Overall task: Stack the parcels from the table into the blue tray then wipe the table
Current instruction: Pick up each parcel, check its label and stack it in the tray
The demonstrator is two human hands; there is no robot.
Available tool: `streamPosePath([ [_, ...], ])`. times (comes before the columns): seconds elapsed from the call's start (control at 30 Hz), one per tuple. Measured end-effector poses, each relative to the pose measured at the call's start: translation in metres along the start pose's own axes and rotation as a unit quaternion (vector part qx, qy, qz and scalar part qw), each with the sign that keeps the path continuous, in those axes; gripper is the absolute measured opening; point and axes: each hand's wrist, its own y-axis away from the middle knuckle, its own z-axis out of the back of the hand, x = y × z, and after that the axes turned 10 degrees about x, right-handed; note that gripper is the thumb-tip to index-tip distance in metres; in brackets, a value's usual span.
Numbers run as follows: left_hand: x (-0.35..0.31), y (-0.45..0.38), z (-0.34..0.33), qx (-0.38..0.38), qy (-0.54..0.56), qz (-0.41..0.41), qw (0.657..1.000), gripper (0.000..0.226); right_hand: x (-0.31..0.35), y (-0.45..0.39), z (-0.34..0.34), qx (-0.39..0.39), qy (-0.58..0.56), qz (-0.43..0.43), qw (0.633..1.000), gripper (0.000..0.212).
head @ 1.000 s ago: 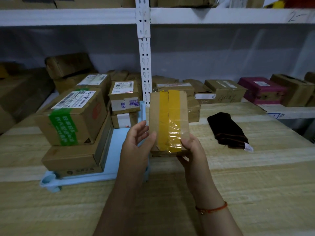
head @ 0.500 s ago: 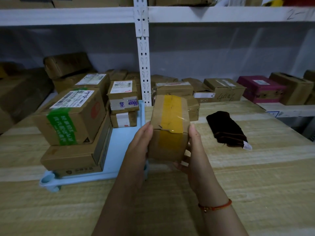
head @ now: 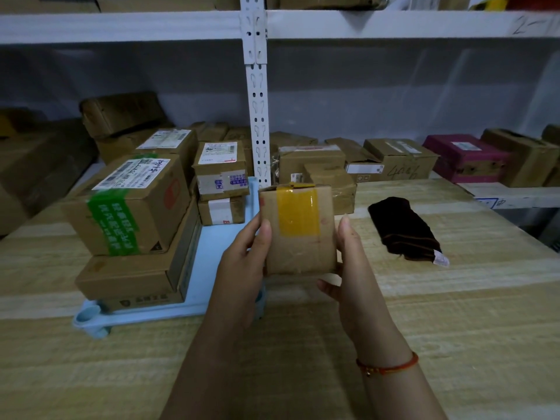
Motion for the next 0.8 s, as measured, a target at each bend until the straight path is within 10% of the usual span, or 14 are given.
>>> streamPosePath([
  [0.8, -0.002, 0.002, 0.0, -0.061, -0.013, -0.061, 0.996, 0.049, -0.021, -0.007, 0.007, -0.028, 0.209, 0.138, 0.968, 0.081],
])
